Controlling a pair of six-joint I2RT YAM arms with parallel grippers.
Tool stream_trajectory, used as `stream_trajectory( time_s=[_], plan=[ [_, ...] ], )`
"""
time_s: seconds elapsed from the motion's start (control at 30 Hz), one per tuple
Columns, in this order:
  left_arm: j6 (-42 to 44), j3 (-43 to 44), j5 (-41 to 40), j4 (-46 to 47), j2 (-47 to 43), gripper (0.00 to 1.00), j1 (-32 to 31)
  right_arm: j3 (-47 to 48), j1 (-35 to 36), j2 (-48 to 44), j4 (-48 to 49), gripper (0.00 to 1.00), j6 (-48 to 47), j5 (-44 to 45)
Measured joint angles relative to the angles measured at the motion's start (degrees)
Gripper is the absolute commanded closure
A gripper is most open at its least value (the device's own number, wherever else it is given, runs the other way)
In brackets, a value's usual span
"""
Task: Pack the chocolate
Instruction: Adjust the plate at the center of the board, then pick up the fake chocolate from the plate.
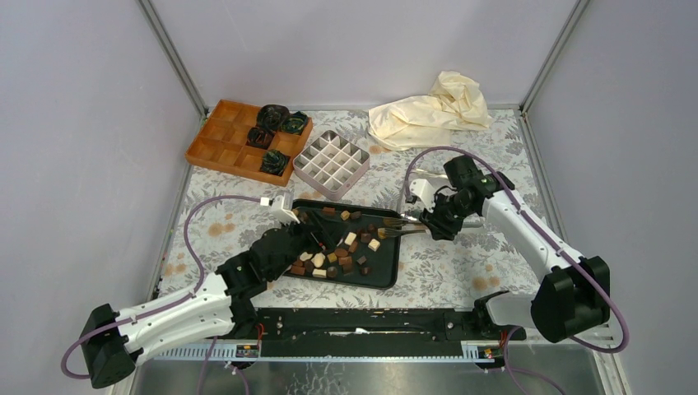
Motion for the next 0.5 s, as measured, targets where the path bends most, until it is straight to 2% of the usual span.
stream_trajectory(
  time_s=[0.5],
  plan=[
    [-1.46, -0.31, 0.0, -0.15, -0.26, 0.1, 0.0, -1.31, 2.99, 1.9, 2.67, 0.53, 2.12, 2.49]
  ],
)
